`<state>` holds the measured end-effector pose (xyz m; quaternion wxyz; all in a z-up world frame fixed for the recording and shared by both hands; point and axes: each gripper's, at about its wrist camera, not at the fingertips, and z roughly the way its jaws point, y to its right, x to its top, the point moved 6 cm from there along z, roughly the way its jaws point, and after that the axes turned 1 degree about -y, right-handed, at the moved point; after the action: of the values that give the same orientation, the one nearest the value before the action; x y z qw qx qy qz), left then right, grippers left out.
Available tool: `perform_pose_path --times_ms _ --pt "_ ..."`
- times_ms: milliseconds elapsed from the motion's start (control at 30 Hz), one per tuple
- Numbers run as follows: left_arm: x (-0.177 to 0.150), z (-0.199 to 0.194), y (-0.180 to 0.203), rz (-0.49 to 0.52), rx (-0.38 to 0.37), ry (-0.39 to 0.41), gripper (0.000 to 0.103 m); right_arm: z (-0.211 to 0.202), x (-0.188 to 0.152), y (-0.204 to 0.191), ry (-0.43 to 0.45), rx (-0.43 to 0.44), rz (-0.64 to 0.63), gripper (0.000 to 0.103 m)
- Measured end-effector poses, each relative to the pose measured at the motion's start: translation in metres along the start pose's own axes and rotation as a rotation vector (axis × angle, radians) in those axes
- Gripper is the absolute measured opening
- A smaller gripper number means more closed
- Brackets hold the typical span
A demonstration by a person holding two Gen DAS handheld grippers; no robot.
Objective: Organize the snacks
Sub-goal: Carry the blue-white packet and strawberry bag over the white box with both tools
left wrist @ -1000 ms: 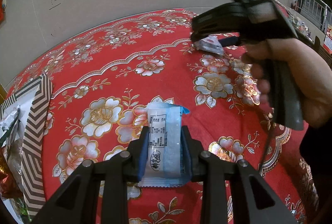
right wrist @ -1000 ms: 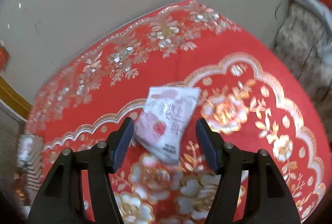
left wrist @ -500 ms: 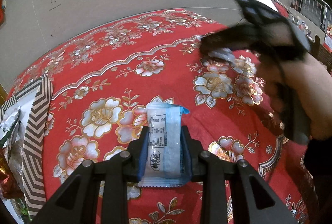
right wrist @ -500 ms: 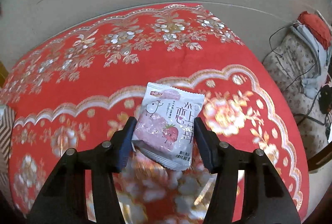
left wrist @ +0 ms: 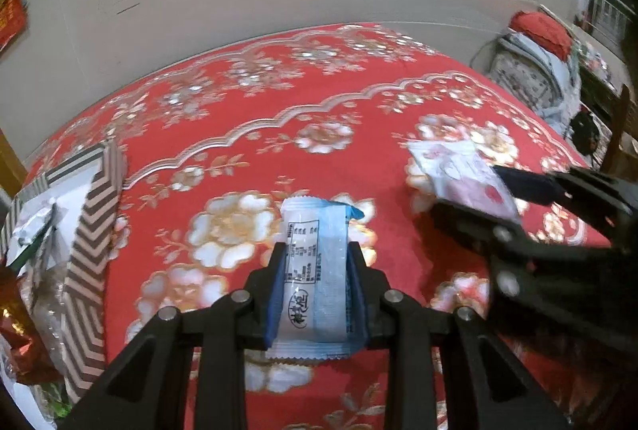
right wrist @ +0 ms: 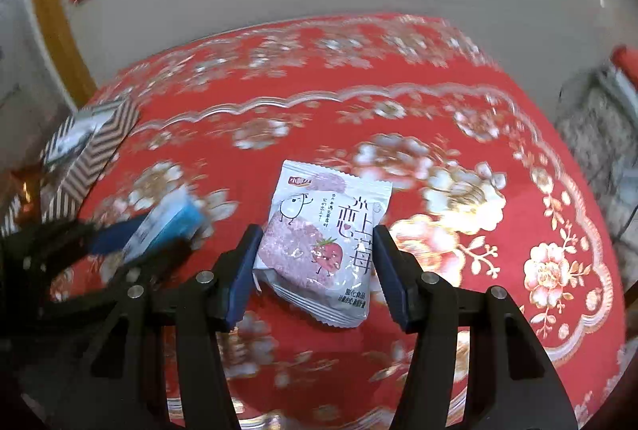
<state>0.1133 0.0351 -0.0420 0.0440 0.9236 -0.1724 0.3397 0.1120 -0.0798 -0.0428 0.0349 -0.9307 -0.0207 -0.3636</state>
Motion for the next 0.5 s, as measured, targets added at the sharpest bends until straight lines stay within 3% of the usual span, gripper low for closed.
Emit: perform_pose_path --times_ms 500 --pt "0.004 -0.004 -0.016 -0.032 0.039 0.024 0.031 -0.016 -0.004 -0.01 0.098 -0.101 -0.084 0.055"
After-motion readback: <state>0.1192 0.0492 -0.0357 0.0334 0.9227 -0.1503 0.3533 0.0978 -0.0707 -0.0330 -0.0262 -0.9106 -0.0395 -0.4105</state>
